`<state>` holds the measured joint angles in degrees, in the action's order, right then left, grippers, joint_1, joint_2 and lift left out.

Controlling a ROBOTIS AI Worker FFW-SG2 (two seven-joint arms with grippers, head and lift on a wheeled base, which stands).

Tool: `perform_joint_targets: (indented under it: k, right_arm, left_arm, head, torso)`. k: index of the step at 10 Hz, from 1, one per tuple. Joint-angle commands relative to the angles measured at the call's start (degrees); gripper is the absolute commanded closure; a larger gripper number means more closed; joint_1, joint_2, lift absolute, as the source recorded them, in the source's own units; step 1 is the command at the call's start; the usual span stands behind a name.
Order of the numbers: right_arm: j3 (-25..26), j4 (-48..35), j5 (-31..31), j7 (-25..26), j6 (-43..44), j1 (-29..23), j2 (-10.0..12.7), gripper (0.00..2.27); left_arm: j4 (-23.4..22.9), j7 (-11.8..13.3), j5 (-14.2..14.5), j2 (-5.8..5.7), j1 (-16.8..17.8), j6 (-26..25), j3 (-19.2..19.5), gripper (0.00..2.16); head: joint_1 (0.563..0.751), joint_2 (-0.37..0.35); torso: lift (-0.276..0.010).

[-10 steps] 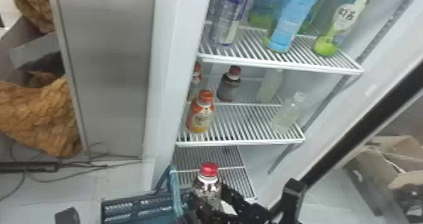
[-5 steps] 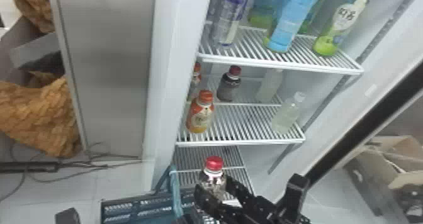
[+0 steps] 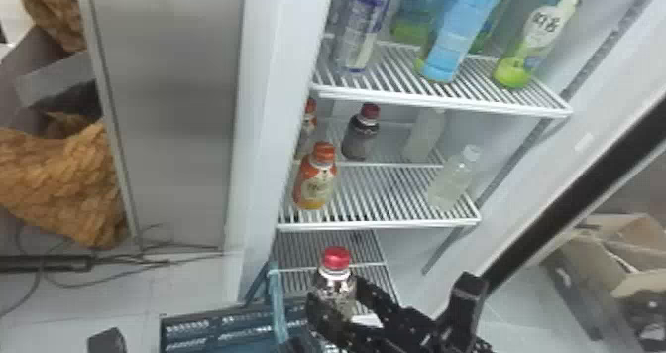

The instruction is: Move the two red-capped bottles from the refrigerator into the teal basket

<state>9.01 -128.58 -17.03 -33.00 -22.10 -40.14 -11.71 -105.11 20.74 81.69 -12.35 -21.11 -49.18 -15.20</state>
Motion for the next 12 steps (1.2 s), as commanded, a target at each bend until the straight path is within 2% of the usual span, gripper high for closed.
perform_joint_targets:
  k: [1,5,10,11,12]
  right_arm:
    - [0.36,-1.85,0.12,-0.14,-1.52,-1.06,0.02,0.51]
    - [1.27,-5.50,0.92,-1.10,-7.99,-2.75,0.20,0.51]
    - [1.96,0.82,-0.56,-2.95,-7.15,0.77,1.34,0.51]
    - [1.96,0.68,0.24,-2.86,-7.15,0.91,1.43,0.49]
    - [1.96,0.82,0.58,-3.21,-6.44,1.05,1.43,0.28]
  left_arm:
    - [0.00,-0.08,-0.11,-0.13,0.16,0.11,0.00,1.15]
    - [0.00,0.01,-0.23,-0.57,0.58,0.25,0.11,1.15]
    - [0.00,0.01,-0.23,-0.57,1.00,0.53,-0.23,1.15]
    - [0.00,0.01,-0.34,-0.57,1.00,0.53,-0.23,1.15]
    - [0.00,0.01,-0.34,-0.57,1.00,0.53,-0.34,1.15]
  head:
    - [0.695,-0.350]
    - [0.695,-0.350]
    - [0.695,-0.350]
    - [0.695,-0.350]
    - [0.695,-0.350]
  torso:
    - [-0.228]
    - [-0.228]
    - [-0.228]
    - [-0.228]
    - [-0.228]
